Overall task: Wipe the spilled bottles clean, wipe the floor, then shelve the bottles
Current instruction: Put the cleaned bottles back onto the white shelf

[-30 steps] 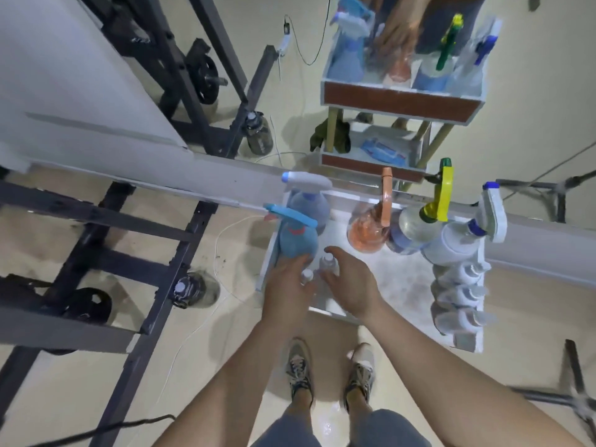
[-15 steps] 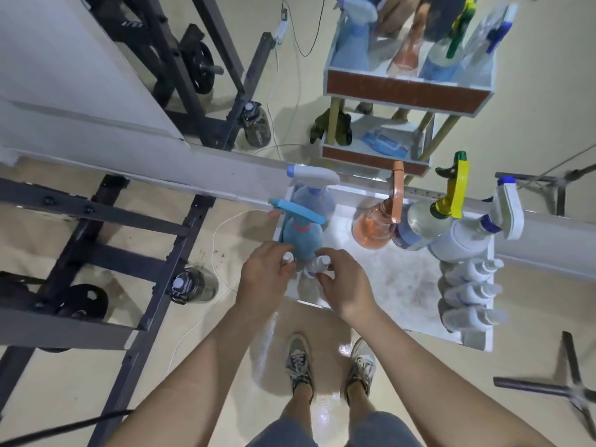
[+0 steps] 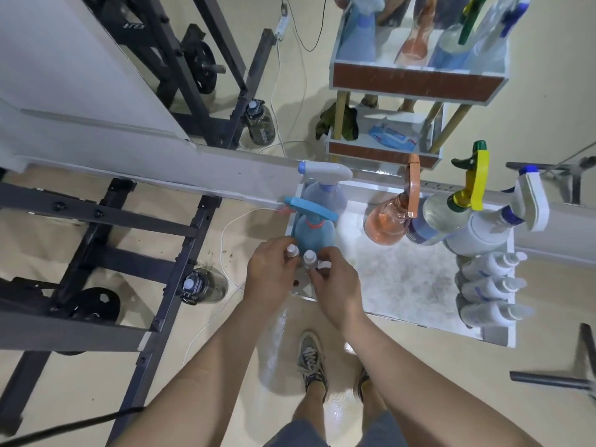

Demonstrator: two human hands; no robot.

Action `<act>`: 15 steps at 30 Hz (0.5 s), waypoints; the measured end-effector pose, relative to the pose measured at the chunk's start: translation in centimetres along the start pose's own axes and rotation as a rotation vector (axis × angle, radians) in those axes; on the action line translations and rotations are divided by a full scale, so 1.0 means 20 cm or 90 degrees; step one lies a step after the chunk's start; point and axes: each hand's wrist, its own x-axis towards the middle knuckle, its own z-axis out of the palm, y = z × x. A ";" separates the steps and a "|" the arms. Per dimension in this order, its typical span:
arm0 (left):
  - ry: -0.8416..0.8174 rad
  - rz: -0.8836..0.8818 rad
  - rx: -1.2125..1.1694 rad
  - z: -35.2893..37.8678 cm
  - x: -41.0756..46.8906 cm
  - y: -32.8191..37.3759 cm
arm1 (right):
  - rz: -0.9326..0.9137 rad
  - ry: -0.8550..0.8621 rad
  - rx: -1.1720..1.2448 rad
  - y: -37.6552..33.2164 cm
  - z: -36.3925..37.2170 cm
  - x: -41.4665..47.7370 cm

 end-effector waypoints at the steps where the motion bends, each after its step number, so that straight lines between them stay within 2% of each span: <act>1: -0.007 0.002 0.003 0.00 0.01 0.00 | 0.010 0.001 0.001 0.00 0.01 0.00; 15: 0.006 -0.029 0.010 0.03 0.00 -0.01 | 0.059 0.051 0.002 0.01 0.06 0.02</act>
